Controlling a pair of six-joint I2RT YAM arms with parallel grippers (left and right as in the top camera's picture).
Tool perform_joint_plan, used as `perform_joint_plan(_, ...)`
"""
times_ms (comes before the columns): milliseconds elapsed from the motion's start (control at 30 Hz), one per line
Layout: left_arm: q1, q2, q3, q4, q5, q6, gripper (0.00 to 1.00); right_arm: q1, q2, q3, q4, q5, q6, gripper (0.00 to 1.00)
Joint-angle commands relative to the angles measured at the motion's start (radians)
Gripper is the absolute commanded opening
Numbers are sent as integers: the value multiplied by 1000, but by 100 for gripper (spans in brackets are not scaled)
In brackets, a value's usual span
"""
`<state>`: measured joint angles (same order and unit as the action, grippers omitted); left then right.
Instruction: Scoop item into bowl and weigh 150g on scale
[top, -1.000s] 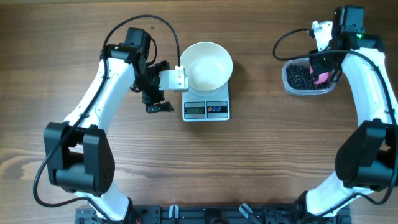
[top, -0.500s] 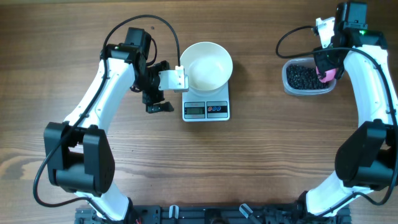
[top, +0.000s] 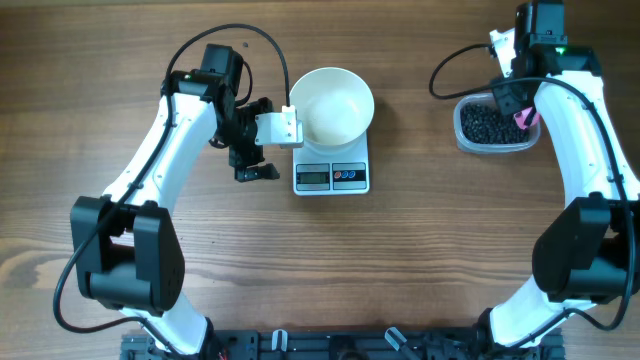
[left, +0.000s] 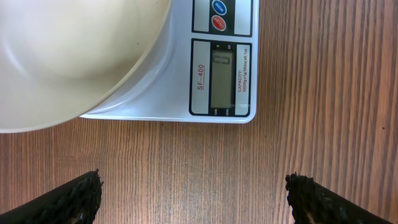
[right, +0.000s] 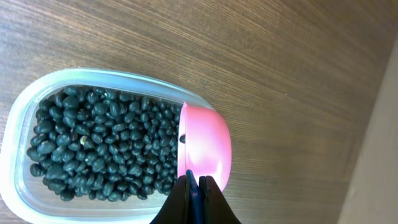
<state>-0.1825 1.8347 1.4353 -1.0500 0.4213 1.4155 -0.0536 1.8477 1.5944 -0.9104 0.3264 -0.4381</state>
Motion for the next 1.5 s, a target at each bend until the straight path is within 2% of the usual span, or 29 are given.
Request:
perform_joint_plan(0,-3,4,4,0,27,-6,100,-3,11,-61,17,33,54,4)
perform_joint_plan(100,-3,4,4,0,27,-6,100,-3,12,-161,85,21,111,4)
perform_joint_plan(333,-3,4,4,0,27,-6,100,-3,12,-198,85,-478,341,4)
perform_joint_plan(433,-3,4,4,0,27,-6,100,-18,11,-198,83,-536,363,4)
perform_joint_plan(500,-3,4,4,0,27,-6,100,-51,11,-198,84,-599,375,4)
perform_joint_plan(733,-3,4,4,0,27,-6,100,-308,11,-198,118,-903,393,4)
perform_joint_plan(833,-3,4,4,0,27,-6,100,-381,11,-198,106,-912,388,4)
perform_joint_plan(1000,-3,4,4,0,27,-6,100,-375,11,-199,30,-912,389,4)
perform_joint_plan(1100,-3,4,4,0,27,-6,100,-373,11,-199,74,-910,386,4)
perform_joint_plan(1200,-3,4,4,0,27,-6,100,-373,15,-199,199,-877,439,4)
perform_joint_plan(1333,-3,4,4,0,27,-6,100,-369,21,-206,64,-877,464,4)
perform_joint_plan(1400,-3,4,4,0,27,-6,100,-369,23,-218,66,-874,460,4)
perform_joint_plan(1467,-3,4,4,0,27,-6,100,-375,34,-232,148,-866,464,4)
